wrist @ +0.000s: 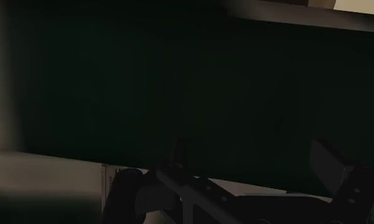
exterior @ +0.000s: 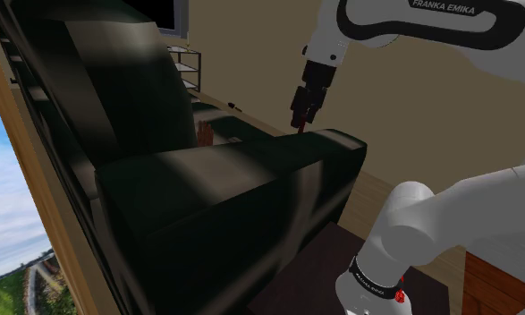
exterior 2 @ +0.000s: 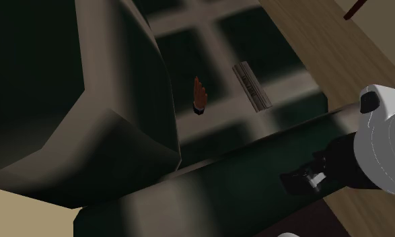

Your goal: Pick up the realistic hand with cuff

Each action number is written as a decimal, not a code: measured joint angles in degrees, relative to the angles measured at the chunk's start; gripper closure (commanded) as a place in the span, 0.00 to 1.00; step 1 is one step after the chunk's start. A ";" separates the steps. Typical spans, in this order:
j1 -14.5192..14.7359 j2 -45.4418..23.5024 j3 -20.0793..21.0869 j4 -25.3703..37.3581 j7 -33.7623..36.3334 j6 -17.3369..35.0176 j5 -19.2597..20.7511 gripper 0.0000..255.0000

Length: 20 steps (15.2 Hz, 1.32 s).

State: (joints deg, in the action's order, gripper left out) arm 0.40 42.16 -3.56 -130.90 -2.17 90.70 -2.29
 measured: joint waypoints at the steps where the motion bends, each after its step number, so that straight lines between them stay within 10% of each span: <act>1: 0.00 0.00 0.00 0.00 0.00 0.00 0.00 0.00; 20: -0.30 -43.41 3.10 30.49 17.10 7.06 -6.53 0.00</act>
State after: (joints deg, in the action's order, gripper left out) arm 0.10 -1.25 -0.47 -100.41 14.93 97.76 -8.83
